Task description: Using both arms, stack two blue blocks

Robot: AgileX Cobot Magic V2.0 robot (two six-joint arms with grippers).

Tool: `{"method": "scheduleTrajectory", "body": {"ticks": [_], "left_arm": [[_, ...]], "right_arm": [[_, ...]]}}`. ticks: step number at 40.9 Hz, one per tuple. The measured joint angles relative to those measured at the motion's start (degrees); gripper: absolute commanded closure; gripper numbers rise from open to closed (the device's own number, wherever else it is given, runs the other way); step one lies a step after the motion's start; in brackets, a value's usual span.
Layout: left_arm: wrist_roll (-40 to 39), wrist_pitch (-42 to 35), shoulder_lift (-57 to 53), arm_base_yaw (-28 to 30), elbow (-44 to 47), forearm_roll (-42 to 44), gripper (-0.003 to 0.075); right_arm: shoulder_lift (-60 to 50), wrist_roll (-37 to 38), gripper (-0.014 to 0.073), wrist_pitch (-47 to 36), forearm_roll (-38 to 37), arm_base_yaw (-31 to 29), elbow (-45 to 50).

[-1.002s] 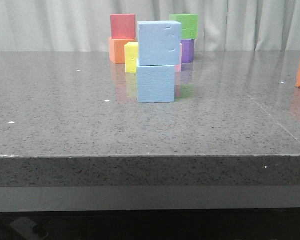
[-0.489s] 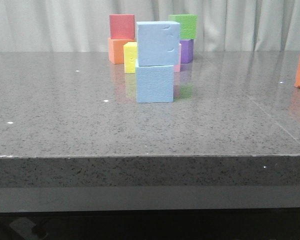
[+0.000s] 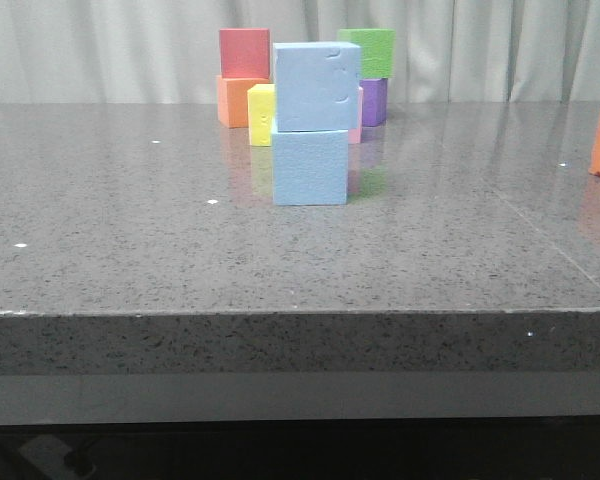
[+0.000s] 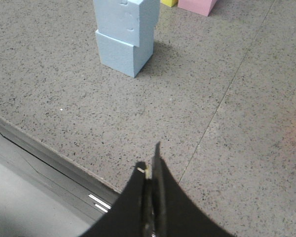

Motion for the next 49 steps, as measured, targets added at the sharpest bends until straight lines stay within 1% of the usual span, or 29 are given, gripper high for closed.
{"method": "scheduleTrajectory", "body": {"ticks": [17, 49], "left_arm": [[0.0, 0.0, 0.0, 5.21, 0.0, 0.0, 0.0741], [0.0, 0.1, 0.0, 5.32, 0.0, 0.0, 0.0741]], "right_arm": [[0.0, 0.0, 0.0715, 0.0, 0.0, 0.0, 0.0], [-0.04, 0.0, 0.0715, 0.0, 0.0, 0.0, 0.0]]}}
